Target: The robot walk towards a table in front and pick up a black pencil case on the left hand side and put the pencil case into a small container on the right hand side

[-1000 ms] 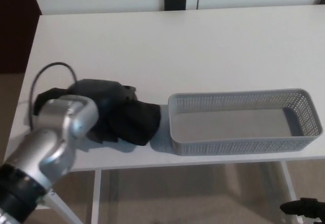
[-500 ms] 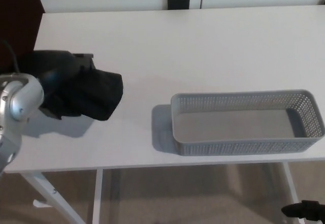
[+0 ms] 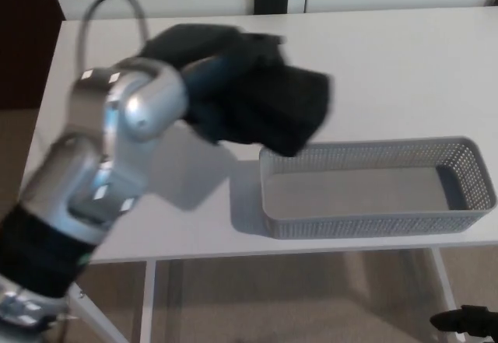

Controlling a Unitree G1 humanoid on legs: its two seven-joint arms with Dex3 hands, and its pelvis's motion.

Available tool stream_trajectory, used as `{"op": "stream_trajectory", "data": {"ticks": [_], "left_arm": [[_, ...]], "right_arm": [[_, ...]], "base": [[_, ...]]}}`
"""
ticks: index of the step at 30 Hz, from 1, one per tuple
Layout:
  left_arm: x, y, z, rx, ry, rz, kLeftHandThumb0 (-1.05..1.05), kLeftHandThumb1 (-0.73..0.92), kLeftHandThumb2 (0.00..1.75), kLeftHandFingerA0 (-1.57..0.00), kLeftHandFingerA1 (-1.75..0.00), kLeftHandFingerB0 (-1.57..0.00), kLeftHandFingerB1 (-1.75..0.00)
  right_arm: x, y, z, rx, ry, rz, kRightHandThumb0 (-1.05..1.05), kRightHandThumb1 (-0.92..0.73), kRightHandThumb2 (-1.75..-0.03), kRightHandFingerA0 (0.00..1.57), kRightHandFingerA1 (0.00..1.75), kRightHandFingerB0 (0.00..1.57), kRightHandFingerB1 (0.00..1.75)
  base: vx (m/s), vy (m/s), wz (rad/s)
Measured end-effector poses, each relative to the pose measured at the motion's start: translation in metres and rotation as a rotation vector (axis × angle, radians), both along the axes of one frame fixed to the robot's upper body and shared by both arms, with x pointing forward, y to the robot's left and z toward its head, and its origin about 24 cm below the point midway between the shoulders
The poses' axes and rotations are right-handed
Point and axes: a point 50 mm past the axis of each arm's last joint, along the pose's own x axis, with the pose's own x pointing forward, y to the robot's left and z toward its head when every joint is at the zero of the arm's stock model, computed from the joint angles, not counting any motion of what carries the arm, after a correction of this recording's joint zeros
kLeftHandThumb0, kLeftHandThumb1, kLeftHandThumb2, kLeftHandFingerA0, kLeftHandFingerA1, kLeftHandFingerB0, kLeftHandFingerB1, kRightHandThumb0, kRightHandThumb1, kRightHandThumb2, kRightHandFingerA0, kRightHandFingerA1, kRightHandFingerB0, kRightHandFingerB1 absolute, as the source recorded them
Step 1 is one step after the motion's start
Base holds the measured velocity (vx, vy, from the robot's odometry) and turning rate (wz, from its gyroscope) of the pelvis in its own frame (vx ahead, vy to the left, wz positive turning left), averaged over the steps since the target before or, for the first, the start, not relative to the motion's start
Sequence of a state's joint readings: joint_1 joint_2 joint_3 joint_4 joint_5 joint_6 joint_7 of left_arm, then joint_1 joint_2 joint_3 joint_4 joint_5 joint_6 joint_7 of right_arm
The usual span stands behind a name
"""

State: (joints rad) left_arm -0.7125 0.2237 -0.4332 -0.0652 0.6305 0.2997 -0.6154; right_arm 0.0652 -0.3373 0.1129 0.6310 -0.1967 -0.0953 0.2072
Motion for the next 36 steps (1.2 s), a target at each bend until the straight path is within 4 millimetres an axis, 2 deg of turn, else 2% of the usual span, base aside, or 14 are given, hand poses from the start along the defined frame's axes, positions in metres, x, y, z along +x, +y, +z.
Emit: {"op": "stream_trajectory", "data": {"ticks": [2,3,4,5,6,7,10,11,15,18,21,25,34,36], "left_arm": [[-0.002,-0.017,0.006,-0.051,0.028,-0.039,-0.27,0.83,0.63,-0.7,-0.92,-0.73,-0.64],[-0.004,-0.024,0.009,-0.069,0.039,-0.054,-0.25,0.81,0.69,-0.73,-1.16,-0.66,-0.86],[-0.005,-0.032,0.011,-0.092,0.054,-0.072,-0.21,0.8,0.7,-0.69,-1.38,-0.65,-1.16],[-0.006,-0.038,0.013,-0.107,0.063,-0.082,-0.21,0.8,0.7,-0.69,-1.38,-0.65,-1.16],[-0.007,-0.043,0.015,-0.123,0.074,-0.091,-0.18,0.8,0.72,-0.71,-1.51,-0.64,-1.33],[-0.008,-0.048,0.016,-0.136,0.083,-0.097,-0.17,0.7,0.78,-0.73,-1.51,-0.65,-1.35],[-0.01,-0.065,0.019,-0.193,0.142,-0.123,-0.19,0.66,0.85,-0.77,-1.52,-0.71,-1.34],[-0.011,-0.07,0.018,-0.209,0.163,-0.129,-0.21,0.64,0.91,-0.84,-1.53,-0.75,-1.27],[-0.013,-0.086,0.014,-0.264,0.254,-0.136,-0.16,0.62,0.94,-0.84,-1.44,-0.76,-1.21],[-0.013,-0.098,0.004,-0.29,0.349,-0.123,-0.17,0.6,0.96,-0.86,-1.46,-0.76,-1.21],[-0.008,-0.098,-0.01,-0.283,0.427,-0.07,-0.19,0.63,0.89,-0.82,-1.55,-0.69,-1.31],[0.0,-0.096,-0.031,-0.26,0.515,0.006,-0.13,0.63,0.94,-0.82,-1.6,-0.67,-1.37],[0.009,-0.094,-0.05,-0.257,0.587,0.09,-0.18,0.61,0.92,-0.84,-1.52,-0.72,-1.25],[0.01,-0.095,-0.051,-0.257,0.585,0.1,-0.2,0.68,0.8,-0.84,-1.5,-0.68,-1.18]], "right_arm": [[0.0,0.0,0.0,-0.001,0.002,-0.001,-0.36,-0.65,-0.6,0.65,0.43,0.51,0.39],[0.0,0.0,0.0,0.0,0.001,-0.001,-0.35,-0.66,-0.59,0.67,0.43,0.53,0.39],[0.0,0.0,0.0,0.0,0.001,-0.001,-0.37,-0.66,-0.59,0.68,0.43,0.52,0.39],[0.0,0.0,0.0,0.0,0.001,-0.001,-0.37,-0.66,-0.59,0.68,0.43,0.52,0.39],[0.0,0.0,0.0,0.0,0.001,-0.001,-0.37,-0.67,-0.59,0.67,0.43,0.53,0.39],[0.0,0.0,0.0,0.0,0.001,-0.001,-0.35,-0.66,-0.6,0.66,0.43,0.52,0.39],[0.0,0.001,0.0,0.0,-0.001,0.002,-0.35,-0.67,-0.6,0.66,0.43,0.52,0.39],[0.0,0.001,0.0,0.001,-0.002,0.003,-0.36,-0.66,-0.59,0.67,0.42,0.52,0.38],[0.001,0.002,0.001,0.001,-0.005,0.009,-0.34,-0.66,-0.59,0.66,0.42,0.53,0.38],[0.002,0.003,0.001,0.001,-0.004,0.012,-0.35,-0.66,-0.6,0.65,0.42,0.53,0.39],[0.002,0.004,0.001,-0.001,0.001,0.016,-0.35,-0.67,-0.59,0.66,0.42,0.53,0.39],[0.002,0.005,0.001,-0.005,0.004,0.024,-0.35,-0.66,-0.59,0.65,0.42,0.53,0.39],[0.009,0.009,0.003,-0.019,0.005,0.046,-0.37,-0.66,-0.58,0.68,0.43,0.53,0.38],[0.011,0.01,0.003,-0.024,0.005,0.051,-0.37,-0.65,-0.58,0.68,0.43,0.53,0.38]], "base": [[0.0,0.0,0.0],[0.0,0.0,0.0],[0.0,0.0,0.0],[0.0,0.0,0.0],[0.0,0.0,0.0],[0.0,0.0,0.0],[0.0,0.0,0.0],[0.0,0.0,0.0],[0.0,0.0,0.0],[0.0,0.0,0.0],[0.0,0.0,0.0],[0.0,0.0,0.0],[0.0,0.0,0.0],[0.0,0.0,0.0]]}}
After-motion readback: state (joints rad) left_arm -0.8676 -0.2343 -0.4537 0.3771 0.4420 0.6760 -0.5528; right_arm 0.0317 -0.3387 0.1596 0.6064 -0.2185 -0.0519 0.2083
